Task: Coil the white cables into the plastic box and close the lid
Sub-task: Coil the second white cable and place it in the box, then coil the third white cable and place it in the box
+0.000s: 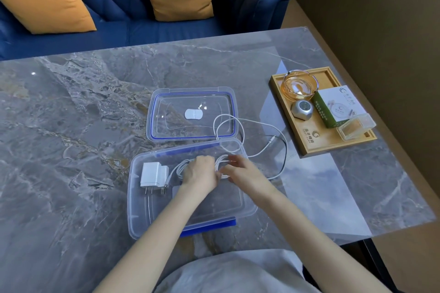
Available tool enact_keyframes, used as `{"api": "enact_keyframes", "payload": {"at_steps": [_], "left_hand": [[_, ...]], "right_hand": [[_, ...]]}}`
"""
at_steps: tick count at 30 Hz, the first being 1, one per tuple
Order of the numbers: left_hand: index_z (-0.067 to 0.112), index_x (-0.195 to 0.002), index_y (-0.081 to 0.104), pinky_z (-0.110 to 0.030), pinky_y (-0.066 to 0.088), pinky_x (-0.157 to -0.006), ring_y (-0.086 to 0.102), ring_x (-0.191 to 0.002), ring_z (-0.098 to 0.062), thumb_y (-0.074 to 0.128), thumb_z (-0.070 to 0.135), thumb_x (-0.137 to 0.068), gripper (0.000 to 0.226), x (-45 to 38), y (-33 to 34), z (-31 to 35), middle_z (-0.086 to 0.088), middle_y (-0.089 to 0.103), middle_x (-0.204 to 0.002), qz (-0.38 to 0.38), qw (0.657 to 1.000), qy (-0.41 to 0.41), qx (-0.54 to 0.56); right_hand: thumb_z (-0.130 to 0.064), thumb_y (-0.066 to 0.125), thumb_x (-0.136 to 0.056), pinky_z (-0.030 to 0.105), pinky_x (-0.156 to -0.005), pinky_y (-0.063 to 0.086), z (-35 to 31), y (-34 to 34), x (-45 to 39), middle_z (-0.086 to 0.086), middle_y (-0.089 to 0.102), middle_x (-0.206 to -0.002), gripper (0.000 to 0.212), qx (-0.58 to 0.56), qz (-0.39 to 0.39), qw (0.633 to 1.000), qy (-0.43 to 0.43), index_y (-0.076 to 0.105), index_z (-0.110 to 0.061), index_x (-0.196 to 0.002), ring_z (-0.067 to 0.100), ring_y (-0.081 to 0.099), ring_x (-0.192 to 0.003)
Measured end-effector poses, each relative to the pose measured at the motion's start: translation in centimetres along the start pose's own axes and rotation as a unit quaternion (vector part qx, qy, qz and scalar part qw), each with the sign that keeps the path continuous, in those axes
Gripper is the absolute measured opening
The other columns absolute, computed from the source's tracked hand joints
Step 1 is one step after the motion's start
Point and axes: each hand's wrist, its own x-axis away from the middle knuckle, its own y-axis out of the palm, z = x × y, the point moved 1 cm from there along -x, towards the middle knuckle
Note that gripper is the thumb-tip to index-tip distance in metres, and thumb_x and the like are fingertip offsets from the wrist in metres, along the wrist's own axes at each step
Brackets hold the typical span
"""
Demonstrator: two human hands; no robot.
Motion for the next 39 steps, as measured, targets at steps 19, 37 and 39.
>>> {"api": "enact_keyframes", "payload": {"at_steps": [19, 37, 39], "left_hand": [[0.014, -0.131, 0.045, -0.038, 0.029, -0.104, 0.033, -0.133, -0.024, 0.053, 0.031, -0.088, 0.046, -1.9, -1.9, 9.3, -0.007, 0.041, -0.142, 0.084, 0.934, 0.324, -0.127], [-0.001, -0.120, 0.045, -0.042, 0.046, -0.091, 0.055, -0.116, -0.037, 0.044, -0.003, -0.086, 0.034, -6.5, 2.4, 13.8, -0.019, 0.055, -0.126, -0.010, 0.966, 0.145, -0.215], [-0.001, -0.120, 0.045, -0.043, 0.046, -0.091, 0.054, -0.116, -0.038, 0.042, -0.003, -0.086, 0.034, -6.6, 2.3, 13.7, -0.020, 0.055, -0.126, -0.027, 0.967, 0.143, -0.208]], "right_hand": [[-0.023, 0.082, -0.049, 0.034, -0.076, 0.055, 7.4, -11.8, -1.5, 0.006, 0.070, -0.105, 0.049, 0.576, 0.165, 0.762, -0.245, 0.068, -0.016, -0.095, 0.028, 0.066, -0.096], [-0.022, 0.069, -0.069, 0.025, -0.057, 0.049, 10.8, -13.8, -4.6, -0.002, 0.064, -0.075, 0.003, 0.518, 0.138, 0.786, -0.308, 0.069, -0.024, -0.072, 0.024, 0.062, -0.071], [-0.020, 0.074, -0.066, 0.025, -0.055, 0.047, 10.9, -13.9, -4.7, -0.002, 0.064, -0.073, 0.007, 0.522, 0.132, 0.785, -0.307, 0.070, -0.024, -0.071, 0.024, 0.061, -0.069]]}}
